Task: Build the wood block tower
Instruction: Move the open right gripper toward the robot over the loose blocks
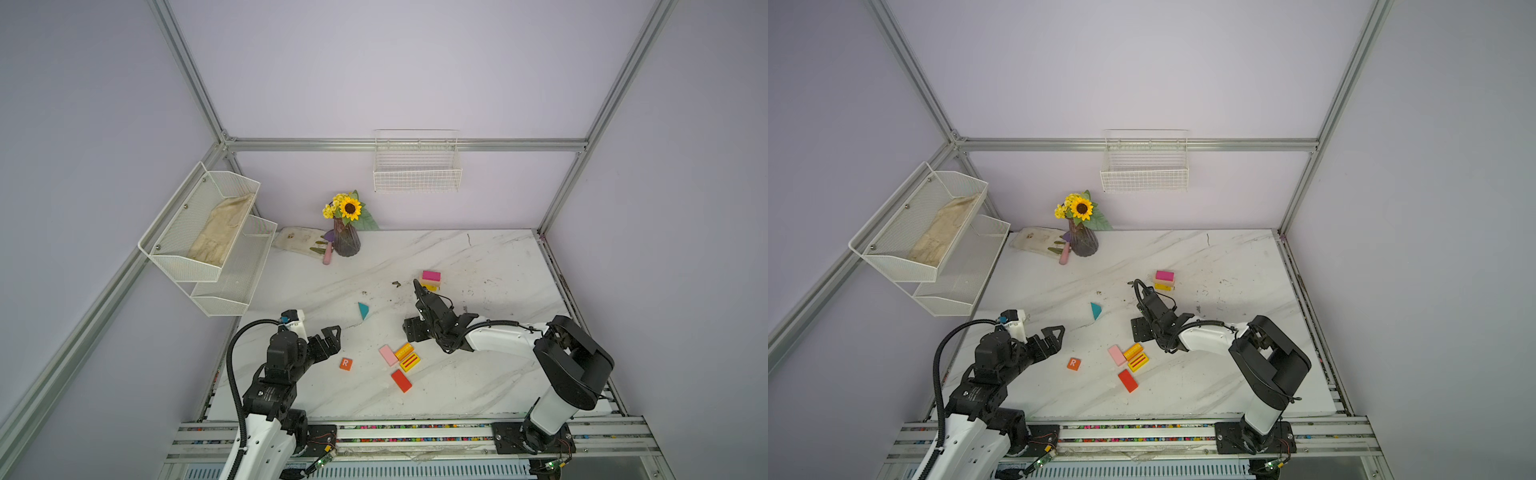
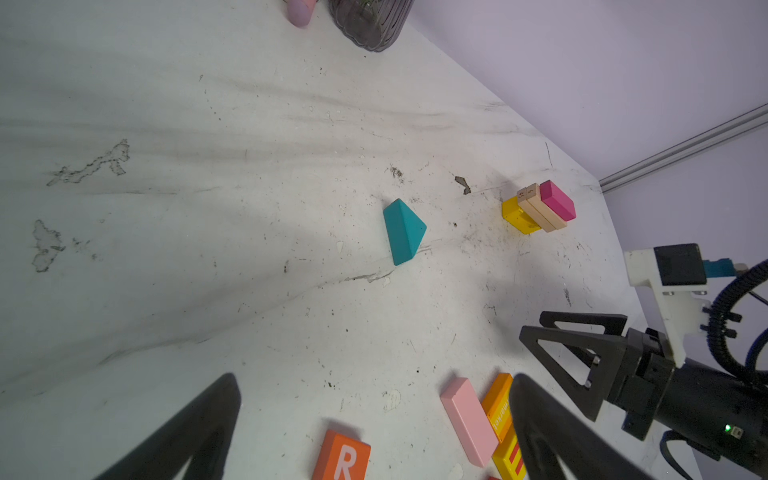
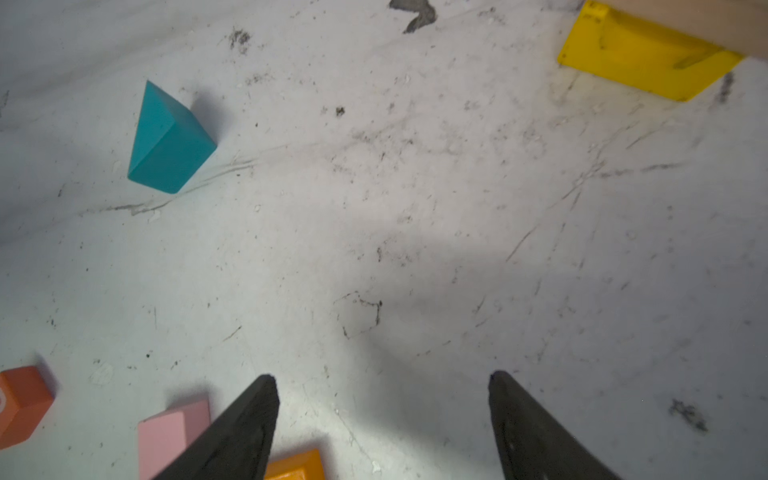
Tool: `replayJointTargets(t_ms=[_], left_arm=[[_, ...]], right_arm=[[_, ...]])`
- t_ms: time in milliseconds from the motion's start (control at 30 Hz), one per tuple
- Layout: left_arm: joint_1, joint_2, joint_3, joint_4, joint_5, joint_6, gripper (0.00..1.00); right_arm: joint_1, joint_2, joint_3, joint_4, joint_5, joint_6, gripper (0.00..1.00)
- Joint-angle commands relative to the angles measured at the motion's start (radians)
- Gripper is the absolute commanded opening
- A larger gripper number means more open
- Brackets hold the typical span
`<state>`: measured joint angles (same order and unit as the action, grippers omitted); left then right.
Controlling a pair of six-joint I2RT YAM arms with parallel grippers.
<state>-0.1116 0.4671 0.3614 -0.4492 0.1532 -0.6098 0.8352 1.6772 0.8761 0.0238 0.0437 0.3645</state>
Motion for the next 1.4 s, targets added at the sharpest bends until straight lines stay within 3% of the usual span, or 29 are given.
replayJointTargets(t_ms=[0,467,933,1367], left_arm=[[0.002,-0.002,-0.028,0.043,0.011,-0.007,1.0],[0.003,0.005,-0.029,0.052,0.02,-0.008,1.0],[0.003,-0.057,-0.041,0.052,0.016,-0.01,1.0],[0.002,-0.054,-0.042,0.052,0.013,-0.013,1.0]], right_arm=[[0.031,-0.013,-0.014,0.099,-0.025,-0.047,0.8],[0.078,0.002,-0.071,0.109,-0.001,-0.024,0.75],[0.172,-0.043,-0.111,0.03,0.183,0.03,0.72],[0.217,0.094,0.002,-0.097,0.297,0.053,0.68]])
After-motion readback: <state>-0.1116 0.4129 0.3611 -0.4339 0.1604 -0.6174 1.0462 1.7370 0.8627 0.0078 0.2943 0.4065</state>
